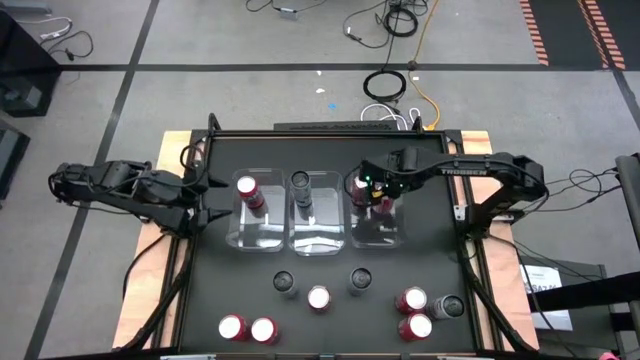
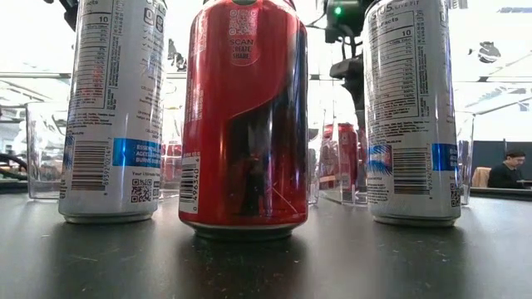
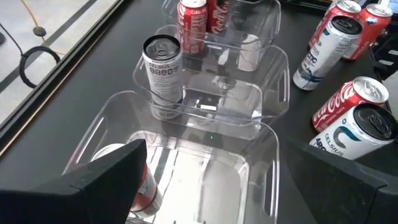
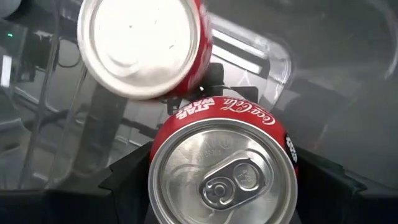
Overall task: Sort soda cans
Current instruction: Put the top right red soda can into the right transparent bin
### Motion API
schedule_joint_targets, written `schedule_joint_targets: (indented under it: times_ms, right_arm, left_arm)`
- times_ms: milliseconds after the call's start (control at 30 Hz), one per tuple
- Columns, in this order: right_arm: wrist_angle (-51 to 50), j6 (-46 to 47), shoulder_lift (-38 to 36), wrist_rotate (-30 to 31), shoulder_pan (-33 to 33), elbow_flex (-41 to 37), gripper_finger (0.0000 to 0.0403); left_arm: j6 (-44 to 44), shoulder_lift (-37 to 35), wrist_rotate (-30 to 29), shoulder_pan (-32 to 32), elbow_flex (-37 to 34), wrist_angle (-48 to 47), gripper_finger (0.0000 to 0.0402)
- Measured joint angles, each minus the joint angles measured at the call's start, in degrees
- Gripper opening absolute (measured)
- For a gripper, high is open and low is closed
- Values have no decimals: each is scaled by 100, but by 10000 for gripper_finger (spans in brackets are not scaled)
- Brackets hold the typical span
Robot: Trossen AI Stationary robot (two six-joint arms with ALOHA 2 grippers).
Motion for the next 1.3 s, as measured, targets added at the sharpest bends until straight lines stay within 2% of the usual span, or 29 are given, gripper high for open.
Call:
schedule_joint_targets:
  times_ms: [333, 667, 733, 1033, 1300]
  right_arm:
    - [322, -558, -163, -191, -679, -314, 291]
    - [889, -777, -437, -386, -1069, -789, 293]
    - [1113, -804, -439, -526, -1111, -902, 298]
    - [1201, -732, -437, -331, -1105, -1017, 340]
    - [1196, -755, -446, -341, -1103, -1015, 346]
  left_arm:
    - [0, 0, 90, 0, 0, -9, 389]
    - [-5, 2, 158, 0, 0, -6, 389]
    - [-7, 2, 158, 0, 0, 0, 389]
    - [-156, 4, 156, 0, 0, 166, 389]
    - [-158, 2, 156, 0, 0, 270, 389]
